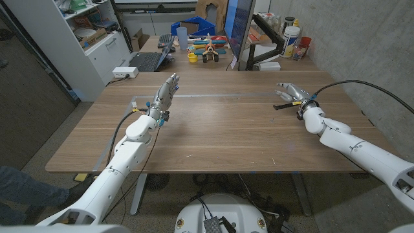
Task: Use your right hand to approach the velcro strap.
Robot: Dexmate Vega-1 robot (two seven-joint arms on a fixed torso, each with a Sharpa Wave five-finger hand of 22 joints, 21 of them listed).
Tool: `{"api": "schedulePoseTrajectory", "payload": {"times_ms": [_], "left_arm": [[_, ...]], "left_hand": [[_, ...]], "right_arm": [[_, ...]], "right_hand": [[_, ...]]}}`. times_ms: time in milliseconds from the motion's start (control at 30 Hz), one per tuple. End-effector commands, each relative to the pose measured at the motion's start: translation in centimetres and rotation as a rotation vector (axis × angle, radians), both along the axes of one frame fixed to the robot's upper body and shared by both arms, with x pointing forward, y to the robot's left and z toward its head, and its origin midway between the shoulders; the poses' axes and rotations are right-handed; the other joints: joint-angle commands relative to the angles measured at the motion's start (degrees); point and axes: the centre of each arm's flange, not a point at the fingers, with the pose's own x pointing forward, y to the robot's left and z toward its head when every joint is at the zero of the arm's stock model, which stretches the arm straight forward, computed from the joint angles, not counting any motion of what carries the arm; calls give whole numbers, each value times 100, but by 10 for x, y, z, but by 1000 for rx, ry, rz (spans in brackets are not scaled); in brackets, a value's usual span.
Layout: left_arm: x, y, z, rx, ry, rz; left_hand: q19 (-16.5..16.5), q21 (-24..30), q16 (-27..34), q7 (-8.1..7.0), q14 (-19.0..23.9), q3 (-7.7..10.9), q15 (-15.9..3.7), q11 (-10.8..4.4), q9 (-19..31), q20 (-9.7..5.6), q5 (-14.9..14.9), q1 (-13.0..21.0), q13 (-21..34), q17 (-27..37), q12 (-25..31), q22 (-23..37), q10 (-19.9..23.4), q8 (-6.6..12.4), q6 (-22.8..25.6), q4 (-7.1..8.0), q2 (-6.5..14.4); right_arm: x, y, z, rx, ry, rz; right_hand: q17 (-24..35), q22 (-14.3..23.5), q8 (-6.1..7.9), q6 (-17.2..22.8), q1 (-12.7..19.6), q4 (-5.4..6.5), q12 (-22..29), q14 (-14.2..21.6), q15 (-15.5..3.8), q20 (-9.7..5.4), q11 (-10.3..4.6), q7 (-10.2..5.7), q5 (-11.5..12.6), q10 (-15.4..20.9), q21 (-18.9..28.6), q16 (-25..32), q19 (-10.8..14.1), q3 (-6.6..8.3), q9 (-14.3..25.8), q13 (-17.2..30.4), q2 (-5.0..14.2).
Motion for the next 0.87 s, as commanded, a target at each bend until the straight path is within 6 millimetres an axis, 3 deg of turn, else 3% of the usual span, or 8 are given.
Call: {"api": "schedulePoseTrajectory", "payload": {"times_ms": [33,867], "left_arm": [[3,-4,1,-2,5,-2],[11,-15,5,0,-2,-32]], "left_hand": [[-334,-5,23,-7,-50,-21,-1,-32,13,31,-7,16,10,28,36,29,-34,24,61,3,72],[-320,-48,22,-6,-50,-38,1,-33,14,35,-8,24,10,28,38,31,-29,24,81,0,83]], "right_arm": [[6,-6,-7,12,27,-13],[10,-7,-12,8,52,-18]], "right_hand": [[15,25,0,-34,-36,-22,44,33,-21,-51,-19,-17,-9,5,-32,31,7,13,-1,11,-5],[15,26,19,4,-47,-24,81,108,-32,-50,-45,-21,-8,67,-53,60,27,25,0,12,1]]}}
